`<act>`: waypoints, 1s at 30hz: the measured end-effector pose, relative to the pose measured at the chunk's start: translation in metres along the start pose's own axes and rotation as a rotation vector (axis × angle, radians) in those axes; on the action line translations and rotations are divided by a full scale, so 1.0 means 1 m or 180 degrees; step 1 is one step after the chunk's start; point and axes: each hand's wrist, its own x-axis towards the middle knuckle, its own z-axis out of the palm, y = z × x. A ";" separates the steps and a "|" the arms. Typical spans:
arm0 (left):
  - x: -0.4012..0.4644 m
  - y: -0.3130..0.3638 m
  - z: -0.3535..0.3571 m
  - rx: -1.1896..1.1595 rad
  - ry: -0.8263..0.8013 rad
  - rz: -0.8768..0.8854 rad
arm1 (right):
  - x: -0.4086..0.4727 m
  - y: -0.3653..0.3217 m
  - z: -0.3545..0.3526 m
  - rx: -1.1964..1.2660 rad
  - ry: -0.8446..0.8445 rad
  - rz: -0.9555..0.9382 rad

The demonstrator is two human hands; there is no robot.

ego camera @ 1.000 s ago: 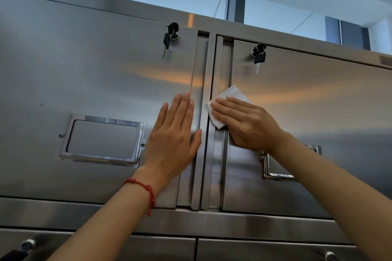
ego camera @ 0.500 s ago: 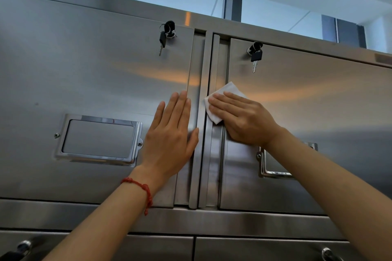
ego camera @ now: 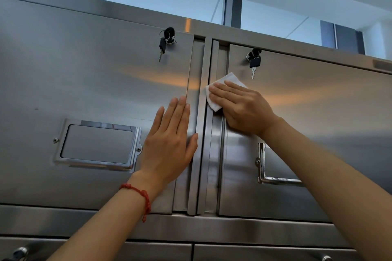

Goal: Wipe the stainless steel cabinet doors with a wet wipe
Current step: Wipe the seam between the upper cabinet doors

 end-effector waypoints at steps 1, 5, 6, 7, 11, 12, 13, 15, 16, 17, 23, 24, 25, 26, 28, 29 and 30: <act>0.000 0.000 0.000 -0.0003 -0.0002 0.0003 | 0.001 0.001 0.000 -0.0013 -0.0006 0.0011; 0.000 0.000 -0.001 -0.0005 -0.0008 0.0000 | 0.001 -0.002 0.003 -0.0040 0.0029 0.0133; 0.000 0.000 -0.001 0.0002 -0.0012 -0.0001 | -0.001 -0.005 0.004 -0.0037 0.0052 0.0159; 0.000 0.000 -0.001 0.0002 -0.0009 -0.0002 | -0.003 -0.008 0.005 -0.0032 0.0077 0.0171; 0.000 0.000 0.000 -0.0014 0.0017 0.0014 | -0.004 -0.009 0.004 -0.0020 0.0121 0.0171; 0.000 0.000 0.000 -0.0012 0.0022 0.0019 | -0.002 -0.007 0.003 -0.0035 0.0114 0.0190; 0.000 0.000 0.000 -0.0015 0.0023 0.0023 | 0.001 -0.004 0.003 -0.0058 0.0106 0.0218; 0.000 0.000 0.001 -0.0024 0.0030 0.0025 | 0.005 -0.003 0.003 -0.0091 0.0103 0.0264; 0.000 0.000 0.000 -0.0021 0.0043 0.0023 | 0.005 -0.003 0.003 -0.0089 0.0107 0.0286; 0.000 0.000 0.000 -0.0017 0.0054 0.0024 | 0.003 -0.006 0.004 -0.0080 0.0116 0.0310; 0.000 -0.001 0.001 -0.0030 0.0029 0.0015 | -0.001 -0.011 0.005 -0.0073 0.0165 0.0330; 0.000 -0.001 0.001 -0.0039 0.0024 0.0011 | 0.002 -0.009 0.004 -0.0102 0.0148 0.0354; 0.000 -0.001 0.002 -0.0049 0.0023 0.0009 | 0.005 -0.007 0.004 -0.0131 0.0128 0.0389; 0.000 -0.001 0.002 -0.0053 0.0026 0.0007 | 0.008 -0.006 0.004 -0.0147 0.0110 0.0425; 0.000 -0.001 0.003 -0.0045 0.0045 0.0001 | 0.010 -0.007 0.003 -0.0132 0.0084 0.0481; 0.000 -0.001 0.003 -0.0038 0.0058 0.0003 | 0.008 -0.009 0.003 -0.0114 0.0077 0.0498; 0.000 -0.001 0.003 -0.0030 0.0069 0.0008 | 0.005 -0.012 0.004 -0.0095 0.0080 0.0504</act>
